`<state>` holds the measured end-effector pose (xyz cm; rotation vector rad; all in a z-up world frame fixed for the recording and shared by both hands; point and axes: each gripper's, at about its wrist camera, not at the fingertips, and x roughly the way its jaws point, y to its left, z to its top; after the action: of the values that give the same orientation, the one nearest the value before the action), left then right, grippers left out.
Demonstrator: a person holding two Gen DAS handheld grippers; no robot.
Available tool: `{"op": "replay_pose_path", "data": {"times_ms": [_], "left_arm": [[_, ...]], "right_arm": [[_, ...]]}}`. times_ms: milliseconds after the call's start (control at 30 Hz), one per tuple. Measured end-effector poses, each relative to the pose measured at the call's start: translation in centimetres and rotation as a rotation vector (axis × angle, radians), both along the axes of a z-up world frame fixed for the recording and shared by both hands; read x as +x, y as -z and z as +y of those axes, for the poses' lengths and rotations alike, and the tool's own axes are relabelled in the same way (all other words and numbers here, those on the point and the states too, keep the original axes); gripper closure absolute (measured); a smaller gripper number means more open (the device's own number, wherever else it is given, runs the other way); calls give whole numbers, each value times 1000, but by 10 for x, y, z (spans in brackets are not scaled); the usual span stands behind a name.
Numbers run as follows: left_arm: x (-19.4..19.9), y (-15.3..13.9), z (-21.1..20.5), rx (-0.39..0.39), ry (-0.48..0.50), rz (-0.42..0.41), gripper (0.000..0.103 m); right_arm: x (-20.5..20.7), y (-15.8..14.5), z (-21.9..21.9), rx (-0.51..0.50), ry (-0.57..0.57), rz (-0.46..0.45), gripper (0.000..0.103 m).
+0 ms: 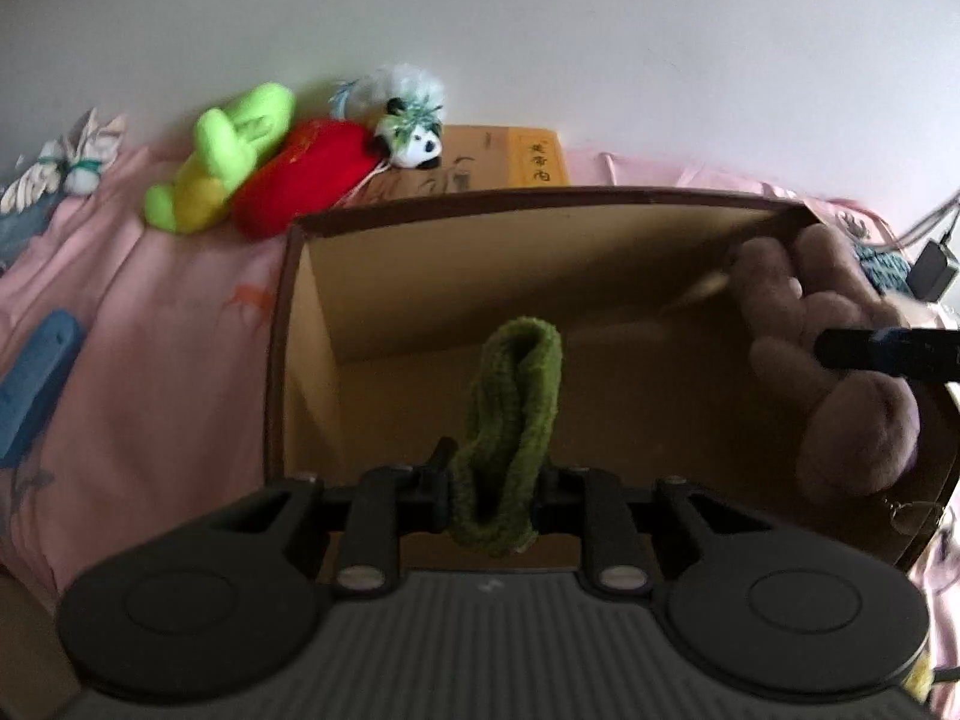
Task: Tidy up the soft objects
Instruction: 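Carry both items over the brown box and open both tools to drop them in, then grasp the green caterpillar plush with the left tool while the right tool grasps the teal mesh puff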
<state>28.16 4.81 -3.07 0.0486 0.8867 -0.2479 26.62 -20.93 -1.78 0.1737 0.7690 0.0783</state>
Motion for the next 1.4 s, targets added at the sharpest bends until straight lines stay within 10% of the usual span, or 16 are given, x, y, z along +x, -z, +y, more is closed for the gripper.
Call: {"op": "replay_pose_path", "data": {"times_ms": [100, 333, 833, 1400], "left_arm": [[-4, 1, -4, 33, 22, -19, 60], [-6, 2, -7, 89, 86, -63, 54], [-1, 13, -17, 198, 124, -122, 51], [-104, -92, -5, 24, 81, -271, 35]], "right_arm": [[8, 2, 4, -39, -64, 50, 70], [-5, 2, 15, -204, -113, 125, 71], [-55, -7, 11, -1, -40, 278, 71], [-170, -78, -13, 211, 33, -226, 68]]}}
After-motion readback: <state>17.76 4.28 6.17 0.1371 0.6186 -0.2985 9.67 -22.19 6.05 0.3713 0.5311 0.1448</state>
